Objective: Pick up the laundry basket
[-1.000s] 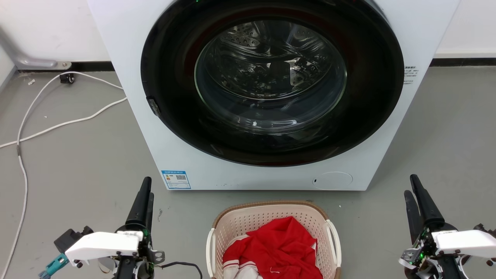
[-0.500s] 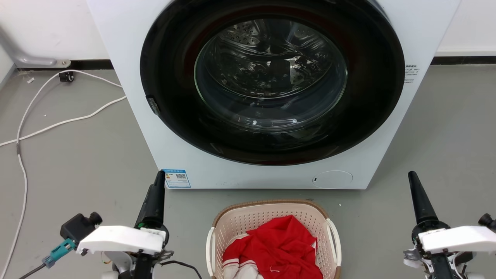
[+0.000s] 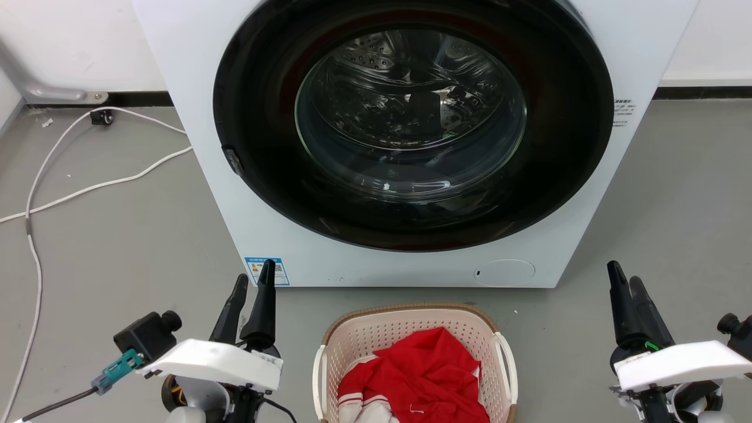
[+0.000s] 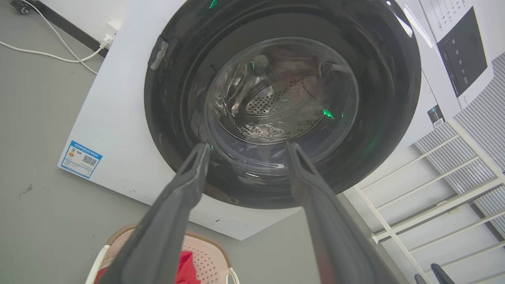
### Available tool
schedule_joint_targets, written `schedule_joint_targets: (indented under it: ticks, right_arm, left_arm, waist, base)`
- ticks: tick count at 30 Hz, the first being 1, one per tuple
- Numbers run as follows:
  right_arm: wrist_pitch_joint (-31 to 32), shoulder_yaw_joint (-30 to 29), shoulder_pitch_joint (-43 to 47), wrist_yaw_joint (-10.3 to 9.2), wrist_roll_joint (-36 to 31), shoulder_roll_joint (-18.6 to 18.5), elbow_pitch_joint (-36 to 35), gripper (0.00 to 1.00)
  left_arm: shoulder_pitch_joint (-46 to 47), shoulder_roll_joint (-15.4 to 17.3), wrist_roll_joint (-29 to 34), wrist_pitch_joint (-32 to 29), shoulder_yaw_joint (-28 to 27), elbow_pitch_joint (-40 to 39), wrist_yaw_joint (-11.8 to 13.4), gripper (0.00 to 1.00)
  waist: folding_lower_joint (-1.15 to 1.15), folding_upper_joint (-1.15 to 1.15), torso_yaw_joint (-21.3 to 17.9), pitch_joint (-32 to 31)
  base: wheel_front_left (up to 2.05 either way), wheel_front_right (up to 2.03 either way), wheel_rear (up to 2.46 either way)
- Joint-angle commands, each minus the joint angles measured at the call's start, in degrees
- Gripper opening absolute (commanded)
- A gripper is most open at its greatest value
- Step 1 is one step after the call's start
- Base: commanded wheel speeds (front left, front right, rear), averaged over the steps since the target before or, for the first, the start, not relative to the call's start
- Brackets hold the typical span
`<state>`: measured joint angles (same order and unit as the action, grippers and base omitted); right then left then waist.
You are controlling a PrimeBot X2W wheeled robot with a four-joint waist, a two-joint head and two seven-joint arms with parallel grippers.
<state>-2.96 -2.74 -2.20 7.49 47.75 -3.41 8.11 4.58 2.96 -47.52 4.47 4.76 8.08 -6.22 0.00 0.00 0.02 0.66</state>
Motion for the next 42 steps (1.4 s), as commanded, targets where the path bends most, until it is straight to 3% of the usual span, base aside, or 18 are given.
schedule_joint_targets:
  ticks: [1,27,42]
  right_arm:
    - [0.07,0.14,-0.09,0.00,-1.93,0.01,-1.15,1.00]
    - [0.57,1.23,1.43,0.00,-26.42,0.40,-5.65,1.00]
    - [0.37,1.58,2.53,0.00,-35.61,0.49,-7.56,1.00]
  left_arm:
    - [0.20,0.15,2.08,0.59,0.26,-0.88,0.32,1.00]
    - [1.06,1.60,22.85,4.99,4.59,-0.50,3.80,1.00]
    - [1.23,2.29,30.02,6.83,5.69,0.28,5.53,1.00]
  waist:
    - [0.00,0.00,-0.02,0.00]
    - [0.00,0.00,-0.24,0.88]
    - [0.00,0.00,-0.69,1.14]
  base:
    - [0.00,0.00,0.00]
    - [0.00,0.00,0.00]
    - [0.00,0.00,0.00]
